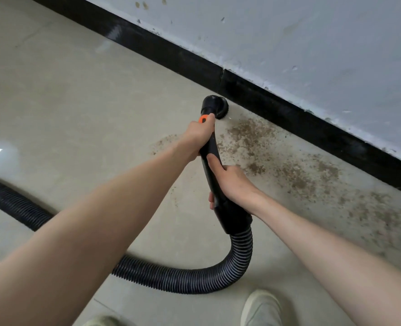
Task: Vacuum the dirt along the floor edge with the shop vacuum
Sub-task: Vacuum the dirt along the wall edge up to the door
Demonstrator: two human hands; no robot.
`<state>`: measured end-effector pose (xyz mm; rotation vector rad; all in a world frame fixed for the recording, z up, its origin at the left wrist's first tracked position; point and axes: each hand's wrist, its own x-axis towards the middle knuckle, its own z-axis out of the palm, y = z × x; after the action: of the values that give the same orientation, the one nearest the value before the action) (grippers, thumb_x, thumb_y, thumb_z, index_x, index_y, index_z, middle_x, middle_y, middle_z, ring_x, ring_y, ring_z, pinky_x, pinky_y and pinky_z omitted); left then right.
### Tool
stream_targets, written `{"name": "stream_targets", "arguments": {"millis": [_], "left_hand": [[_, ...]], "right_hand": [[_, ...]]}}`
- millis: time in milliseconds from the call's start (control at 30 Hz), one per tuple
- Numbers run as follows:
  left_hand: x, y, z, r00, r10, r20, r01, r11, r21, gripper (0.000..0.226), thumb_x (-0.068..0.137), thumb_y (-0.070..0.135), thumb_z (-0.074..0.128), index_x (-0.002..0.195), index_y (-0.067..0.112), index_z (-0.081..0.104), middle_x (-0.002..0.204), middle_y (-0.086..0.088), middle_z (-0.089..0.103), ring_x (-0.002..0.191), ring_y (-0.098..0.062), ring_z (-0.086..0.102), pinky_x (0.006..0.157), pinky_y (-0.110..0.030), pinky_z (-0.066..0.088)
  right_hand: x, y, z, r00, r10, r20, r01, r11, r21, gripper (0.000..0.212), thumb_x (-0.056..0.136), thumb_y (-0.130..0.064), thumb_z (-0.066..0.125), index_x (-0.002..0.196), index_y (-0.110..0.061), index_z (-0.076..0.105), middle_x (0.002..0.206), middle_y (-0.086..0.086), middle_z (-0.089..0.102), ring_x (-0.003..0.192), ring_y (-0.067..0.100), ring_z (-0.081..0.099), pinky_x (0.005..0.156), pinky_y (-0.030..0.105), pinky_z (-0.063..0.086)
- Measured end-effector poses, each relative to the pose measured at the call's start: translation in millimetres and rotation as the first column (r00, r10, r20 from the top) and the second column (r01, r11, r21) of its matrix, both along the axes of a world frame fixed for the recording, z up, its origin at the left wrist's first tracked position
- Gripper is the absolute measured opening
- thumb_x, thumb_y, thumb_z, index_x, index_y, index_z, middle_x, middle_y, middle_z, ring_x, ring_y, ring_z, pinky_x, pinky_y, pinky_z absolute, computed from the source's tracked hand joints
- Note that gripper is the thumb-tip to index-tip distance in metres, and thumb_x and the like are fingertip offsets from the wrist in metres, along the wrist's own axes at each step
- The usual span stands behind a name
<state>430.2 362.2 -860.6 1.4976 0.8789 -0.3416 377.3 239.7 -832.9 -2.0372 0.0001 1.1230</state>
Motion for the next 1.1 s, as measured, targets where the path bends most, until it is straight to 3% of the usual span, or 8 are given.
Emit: {"name": "stream_targets", "arguments": {"millis": [167, 333, 467, 533, 733, 833, 967, 1100], "left_hand": [[-10, -7, 14, 0.999, -0.016, -0.034, 0.009, 0.980, -0.197, 0.037, 0.097, 0.040, 0.043, 0.099, 0.004, 0.047, 0.082, -0.010, 0.053, 0.060, -0.022, 0.058, 0.046, -0.024, 0.051], [-29, 3, 25, 0.998, 0.068, -0.005, -0.069, 0.991, -0.112, 0.036, 0.096, 0.040, 0.045, 0.096, 0.004, 0.047, 0.077, -0.008, 0.052, 0.054, -0.018, 0.056, 0.050, -0.025, 0.048], [-31, 27, 31, 0.983, 0.162, 0.092, -0.164, 0.986, 0.016, 0.037, 0.095, 0.044, 0.046, 0.088, 0.008, 0.046, 0.074, -0.007, 0.052, 0.054, -0.017, 0.054, 0.052, -0.026, 0.047], [-36, 39, 38, 0.968, 0.209, 0.139, -0.215, 0.976, 0.029, 0.041, 0.093, 0.048, 0.049, 0.095, 0.007, 0.046, 0.073, -0.007, 0.052, 0.053, -0.016, 0.053, 0.052, -0.026, 0.047], [-80, 35, 82, 0.962, 0.233, 0.143, -0.247, 0.965, 0.092, 0.048, 0.090, 0.056, 0.052, 0.100, 0.009, 0.048, 0.077, -0.006, 0.056, 0.053, -0.016, 0.054, 0.051, -0.026, 0.048], [-104, 30, 101, 0.944, 0.312, 0.109, -0.324, 0.937, 0.129, 0.037, 0.094, 0.046, 0.051, 0.099, 0.009, 0.045, 0.078, -0.008, 0.053, 0.057, -0.019, 0.053, 0.055, -0.031, 0.050], [-132, 34, 114, 0.867, 0.444, 0.228, -0.473, 0.877, 0.092, 0.028, 0.095, 0.041, 0.051, 0.089, 0.014, 0.045, 0.073, -0.006, 0.049, 0.052, -0.016, 0.048, 0.050, -0.028, 0.048], [-138, 51, 110, 0.788, 0.530, 0.312, -0.562, 0.827, 0.015, 0.033, 0.093, 0.042, 0.054, 0.092, 0.010, 0.048, 0.071, -0.005, 0.048, 0.048, -0.016, 0.049, 0.049, -0.026, 0.048]], "right_hand": [[-6, -1, 6, 0.991, -0.104, -0.081, 0.109, 0.992, 0.063, 0.067, 0.096, -0.061, 0.034, 0.082, -0.001, 0.061, 0.054, 0.012, 0.065, 0.049, 0.023, 0.063, 0.059, 0.028, 0.051], [-26, 8, 11, 0.976, -0.108, -0.190, 0.150, 0.963, 0.225, 0.062, 0.097, -0.056, 0.039, 0.093, 0.002, 0.059, 0.061, 0.014, 0.066, 0.052, 0.022, 0.063, 0.054, 0.022, 0.053], [-39, 10, -16, 0.977, -0.072, -0.203, 0.139, 0.931, 0.338, 0.059, 0.086, -0.061, 0.057, 0.094, -0.004, 0.065, 0.084, 0.013, 0.070, 0.077, 0.025, 0.067, 0.088, 0.042, 0.056], [-51, 6, -25, 0.960, -0.053, -0.277, 0.165, 0.901, 0.400, 0.067, 0.075, -0.064, 0.064, 0.106, -0.004, 0.066, 0.098, 0.010, 0.071, 0.089, 0.025, 0.067, 0.095, 0.046, 0.053], [-92, 18, 1, 0.999, -0.023, -0.028, 0.034, 0.878, 0.477, 0.042, 0.087, -0.046, 0.066, 0.104, -0.008, 0.060, 0.097, 0.004, 0.068, 0.084, 0.017, 0.064, 0.080, 0.035, 0.053], [-92, 17, 14, 0.999, 0.041, -0.012, -0.030, 0.870, 0.493, 0.043, 0.085, -0.046, 0.068, 0.104, -0.008, 0.061, 0.094, 0.003, 0.068, 0.081, 0.015, 0.064, 0.080, 0.036, 0.054], [-105, 9, 19, 0.981, 0.175, -0.087, -0.089, 0.796, 0.599, 0.039, 0.089, -0.037, 0.067, 0.107, -0.004, 0.058, 0.090, 0.007, 0.065, 0.074, 0.016, 0.062, 0.073, 0.032, 0.055], [-126, 17, 6, 0.998, 0.032, -0.049, 0.003, 0.810, 0.586, 0.042, 0.089, -0.048, 0.061, 0.089, -0.007, 0.054, 0.065, 0.005, 0.059, 0.055, 0.020, 0.057, 0.059, 0.032, 0.049]]}}
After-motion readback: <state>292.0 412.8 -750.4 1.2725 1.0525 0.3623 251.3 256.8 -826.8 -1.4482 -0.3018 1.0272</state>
